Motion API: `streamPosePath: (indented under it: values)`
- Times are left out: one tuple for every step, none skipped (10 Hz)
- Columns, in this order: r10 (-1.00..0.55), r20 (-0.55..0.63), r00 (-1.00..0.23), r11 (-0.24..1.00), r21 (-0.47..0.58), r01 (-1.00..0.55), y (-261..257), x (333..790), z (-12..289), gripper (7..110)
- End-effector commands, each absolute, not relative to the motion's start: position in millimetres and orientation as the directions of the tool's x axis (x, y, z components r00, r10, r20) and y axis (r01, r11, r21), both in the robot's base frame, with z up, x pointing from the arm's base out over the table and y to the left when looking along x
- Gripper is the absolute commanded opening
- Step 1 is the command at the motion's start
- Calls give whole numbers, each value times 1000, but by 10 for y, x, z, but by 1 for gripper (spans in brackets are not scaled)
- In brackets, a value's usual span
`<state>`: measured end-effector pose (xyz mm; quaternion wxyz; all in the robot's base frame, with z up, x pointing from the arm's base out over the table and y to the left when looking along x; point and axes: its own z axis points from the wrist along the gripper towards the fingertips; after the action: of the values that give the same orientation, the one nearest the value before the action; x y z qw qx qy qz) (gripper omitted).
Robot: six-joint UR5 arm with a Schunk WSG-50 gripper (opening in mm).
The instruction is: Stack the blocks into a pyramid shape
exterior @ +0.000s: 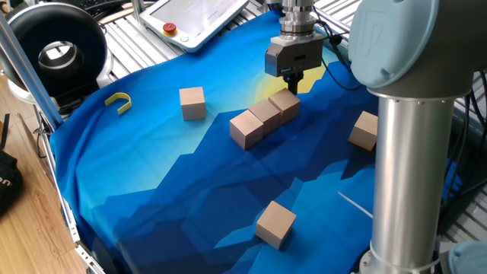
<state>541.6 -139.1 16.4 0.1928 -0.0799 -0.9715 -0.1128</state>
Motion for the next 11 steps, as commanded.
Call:
streamPosePath:
  values:
    - [115, 392, -913, 950, 223, 216, -1279, 5451, 205, 7]
    - [116, 393, -912, 950, 226, 217, -1260, 5456, 213, 7]
    - [118, 395, -911, 948, 230, 222, -1237, 5458, 221, 7]
    - [120, 397, -910, 947, 228, 224, -1232, 5451, 222, 7]
    - [124, 398, -909, 949, 218, 226, -1253, 5440, 215, 7]
    - [127, 402, -907, 952, 207, 225, -1282, 5425, 208, 7]
    - [129, 413, -902, 957, 186, 222, -1332, 5387, 207, 7]
    - [134, 417, -899, 960, 169, 222, -1377, 5364, 199, 7]
    - [141, 420, -896, 960, 161, 227, -1401, 5347, 190, 7]
    - [147, 425, -893, 956, 170, 238, -1384, 5335, 190, 7]
    - [153, 428, -891, 951, 181, 251, -1359, 5325, 188, 7]
